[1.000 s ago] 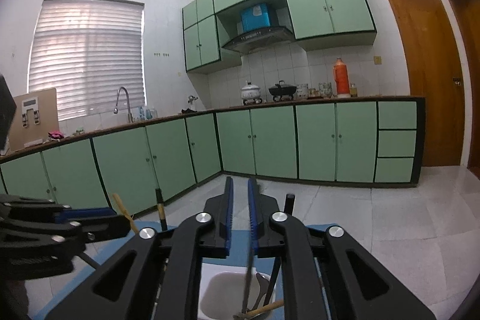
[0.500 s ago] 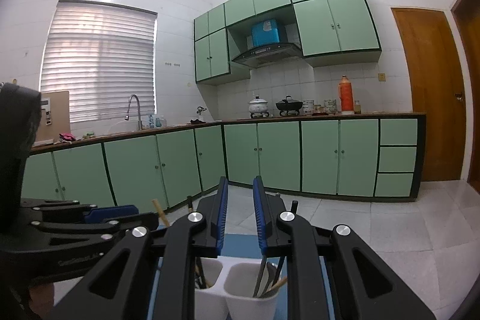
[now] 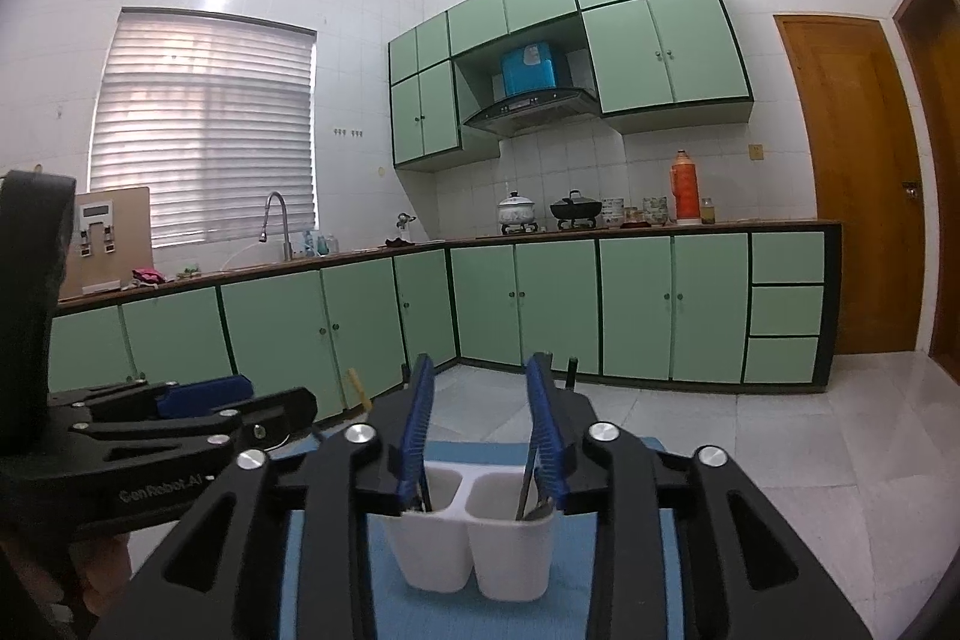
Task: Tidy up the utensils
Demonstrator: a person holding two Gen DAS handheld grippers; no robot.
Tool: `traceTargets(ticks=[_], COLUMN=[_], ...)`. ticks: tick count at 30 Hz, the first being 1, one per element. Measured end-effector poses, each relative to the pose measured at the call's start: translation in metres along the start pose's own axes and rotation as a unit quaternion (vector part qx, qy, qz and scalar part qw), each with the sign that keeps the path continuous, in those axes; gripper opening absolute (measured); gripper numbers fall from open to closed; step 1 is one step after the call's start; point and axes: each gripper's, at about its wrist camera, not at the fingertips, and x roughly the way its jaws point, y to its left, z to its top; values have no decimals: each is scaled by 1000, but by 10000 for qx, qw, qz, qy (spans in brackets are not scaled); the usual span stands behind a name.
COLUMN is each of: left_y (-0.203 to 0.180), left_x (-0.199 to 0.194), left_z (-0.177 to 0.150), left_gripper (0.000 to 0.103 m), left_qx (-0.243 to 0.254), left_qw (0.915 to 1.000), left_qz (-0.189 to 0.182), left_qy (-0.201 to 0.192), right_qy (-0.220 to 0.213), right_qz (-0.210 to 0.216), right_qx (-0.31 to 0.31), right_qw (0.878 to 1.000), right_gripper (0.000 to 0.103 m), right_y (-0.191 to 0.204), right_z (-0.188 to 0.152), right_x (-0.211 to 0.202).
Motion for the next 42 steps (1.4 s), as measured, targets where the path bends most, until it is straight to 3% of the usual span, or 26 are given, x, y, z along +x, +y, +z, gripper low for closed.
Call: traceTargets(ticks=[4, 12, 14, 20, 26, 42], left_y=[-3, 0, 2, 6, 4, -4], left_x=[-19, -51, -61, -86, -109, -154], left_z=[-11, -30, -37, -52, -66, -91], left_gripper=[71, 81, 86, 93, 97, 98], left_qx=[4, -94, -103, -72, -48, 75], left_qw=[9998, 9984, 9978, 9962, 9945, 9925], left_qz=[151, 388, 463, 641, 792, 836], left_qy=[-161, -402, -462, -583, -688, -891], right_qy=[65, 194, 216, 242, 205, 217], right_qz=[-11, -6, 0, 48, 85, 49], right_qx=[30, 43, 50, 53, -106, -290], right_qw=[10000, 9998, 9998, 9997, 9997, 9993], right_gripper=[39, 51, 62, 81, 93, 97], right_y=[0, 2, 3, 8, 17, 25], right_z=[-6, -19, -23, -30, -33, -42], right_x=[-15, -47, -56, -81, -104, -149])
